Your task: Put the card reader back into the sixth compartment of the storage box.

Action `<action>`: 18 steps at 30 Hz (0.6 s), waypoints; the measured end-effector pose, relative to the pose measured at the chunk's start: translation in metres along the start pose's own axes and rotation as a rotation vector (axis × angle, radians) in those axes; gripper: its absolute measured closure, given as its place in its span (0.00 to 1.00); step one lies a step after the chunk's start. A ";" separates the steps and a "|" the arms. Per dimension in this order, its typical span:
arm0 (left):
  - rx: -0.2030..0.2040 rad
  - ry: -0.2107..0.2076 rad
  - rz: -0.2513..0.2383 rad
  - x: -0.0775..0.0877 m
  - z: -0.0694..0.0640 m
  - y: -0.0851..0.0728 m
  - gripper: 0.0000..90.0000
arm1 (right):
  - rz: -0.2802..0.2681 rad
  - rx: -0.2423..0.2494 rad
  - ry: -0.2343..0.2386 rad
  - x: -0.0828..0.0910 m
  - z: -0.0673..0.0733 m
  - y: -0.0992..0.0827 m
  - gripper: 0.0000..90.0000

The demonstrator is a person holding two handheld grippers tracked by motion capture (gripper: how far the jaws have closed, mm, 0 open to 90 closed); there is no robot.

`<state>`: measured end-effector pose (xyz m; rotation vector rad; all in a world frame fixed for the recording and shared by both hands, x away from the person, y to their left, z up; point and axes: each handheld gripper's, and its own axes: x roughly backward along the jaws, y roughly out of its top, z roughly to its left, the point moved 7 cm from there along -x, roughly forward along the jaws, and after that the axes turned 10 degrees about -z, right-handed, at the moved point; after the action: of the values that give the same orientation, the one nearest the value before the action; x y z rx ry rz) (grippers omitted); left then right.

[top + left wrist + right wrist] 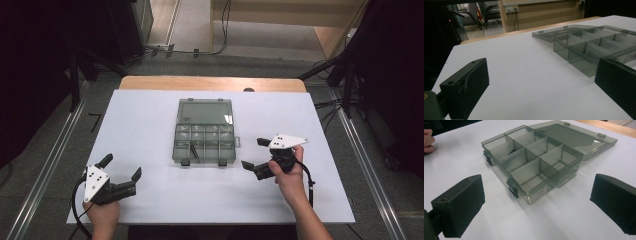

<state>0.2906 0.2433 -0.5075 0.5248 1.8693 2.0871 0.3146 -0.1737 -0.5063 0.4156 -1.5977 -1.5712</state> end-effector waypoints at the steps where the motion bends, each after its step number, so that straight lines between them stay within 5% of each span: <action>1: 0.000 0.000 0.000 0.000 0.000 0.000 0.00 | 0.001 -0.003 -0.003 0.002 -0.001 -0.001 0.00; 18: -0.004 0.004 0.003 0.000 0.000 0.000 0.00 | -0.027 -0.029 -0.058 0.036 -0.017 -0.015 0.00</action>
<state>0.2903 0.2430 -0.5077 0.5238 1.8671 2.0945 0.3009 -0.2135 -0.5108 0.3804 -1.6167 -1.6385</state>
